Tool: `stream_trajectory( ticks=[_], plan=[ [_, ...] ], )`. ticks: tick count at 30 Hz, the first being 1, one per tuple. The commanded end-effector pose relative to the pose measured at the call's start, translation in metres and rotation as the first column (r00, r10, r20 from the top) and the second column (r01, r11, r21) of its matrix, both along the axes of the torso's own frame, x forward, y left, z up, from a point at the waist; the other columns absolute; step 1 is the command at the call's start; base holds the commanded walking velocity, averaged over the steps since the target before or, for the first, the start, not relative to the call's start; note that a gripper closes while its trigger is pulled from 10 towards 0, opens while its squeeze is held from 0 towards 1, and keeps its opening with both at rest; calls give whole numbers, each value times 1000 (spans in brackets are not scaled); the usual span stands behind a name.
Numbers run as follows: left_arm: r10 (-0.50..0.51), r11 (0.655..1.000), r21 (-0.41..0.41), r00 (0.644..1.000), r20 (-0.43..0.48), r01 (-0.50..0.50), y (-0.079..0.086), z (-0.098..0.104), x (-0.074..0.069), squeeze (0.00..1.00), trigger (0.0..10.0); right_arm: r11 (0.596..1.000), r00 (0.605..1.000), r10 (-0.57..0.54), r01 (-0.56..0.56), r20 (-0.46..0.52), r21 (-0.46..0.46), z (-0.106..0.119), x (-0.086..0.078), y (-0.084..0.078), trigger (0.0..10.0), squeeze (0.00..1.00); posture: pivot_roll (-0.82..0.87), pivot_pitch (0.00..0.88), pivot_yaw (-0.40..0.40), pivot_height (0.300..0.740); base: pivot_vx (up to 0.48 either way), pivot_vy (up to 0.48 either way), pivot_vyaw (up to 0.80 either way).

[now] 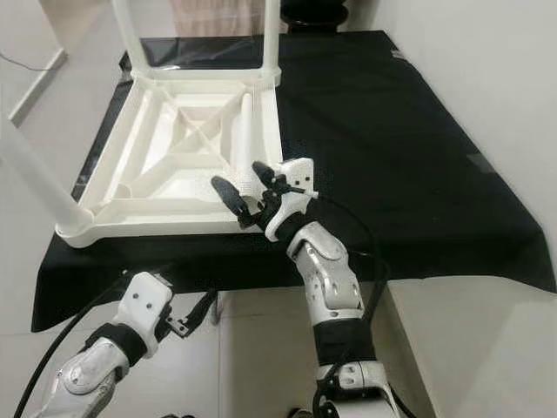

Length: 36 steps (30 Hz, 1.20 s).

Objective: Building children table

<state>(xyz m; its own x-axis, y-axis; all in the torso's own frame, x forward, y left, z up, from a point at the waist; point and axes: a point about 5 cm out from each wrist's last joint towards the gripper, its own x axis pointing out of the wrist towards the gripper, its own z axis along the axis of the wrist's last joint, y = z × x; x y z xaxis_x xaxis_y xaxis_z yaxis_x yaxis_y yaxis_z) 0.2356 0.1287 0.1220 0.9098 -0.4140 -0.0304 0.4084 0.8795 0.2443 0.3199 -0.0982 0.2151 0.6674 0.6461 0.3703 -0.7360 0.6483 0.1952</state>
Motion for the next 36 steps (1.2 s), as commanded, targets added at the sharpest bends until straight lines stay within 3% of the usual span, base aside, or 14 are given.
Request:
stream_trajectory(
  ticks=[1, 5, 7, 12, 36],
  plan=[
    [-4, 1000, 8, 1000, -18, 4, 3, -4, -1, 0, 10000, 993, 994, 94, -97, 52, 61, 15, -11, 4, 10000, 0, -44, 164, 23, 740, 0, 0, 0],
    [-9, 1000, 9, 1000, -18, 9, 2, -5, 0, 0, 10000, 974, 973, 212, -218, 92, 57, 22, -28, 7, 10000, 0, -54, 169, 29, 740, 0, 0, 0],
    [-17, 1000, 13, 1000, -14, 17, 2, -5, 2, 0, 10000, 959, 954, 283, -284, 99, -6, 18, -40, 12, 10000, 0, -60, 168, 31, 740, 0, 0, 0],
    [-24, 1000, 16, 1000, -3, 24, 0, -5, 5, 0, 10000, 961, 961, 269, -263, 67, -84, 7, -42, 15, 10000, 0, -59, 166, 27, 740, 0, 0, 0],
    [-29, 999, 36, 1000, -1, 29, 2, -9, 7, 0, 10000, 945, 948, 315, -308, 47, -109, 7, -55, 15, 10000, 0, -59, 151, 30, 740, 0, 0, 0]
  ],
)
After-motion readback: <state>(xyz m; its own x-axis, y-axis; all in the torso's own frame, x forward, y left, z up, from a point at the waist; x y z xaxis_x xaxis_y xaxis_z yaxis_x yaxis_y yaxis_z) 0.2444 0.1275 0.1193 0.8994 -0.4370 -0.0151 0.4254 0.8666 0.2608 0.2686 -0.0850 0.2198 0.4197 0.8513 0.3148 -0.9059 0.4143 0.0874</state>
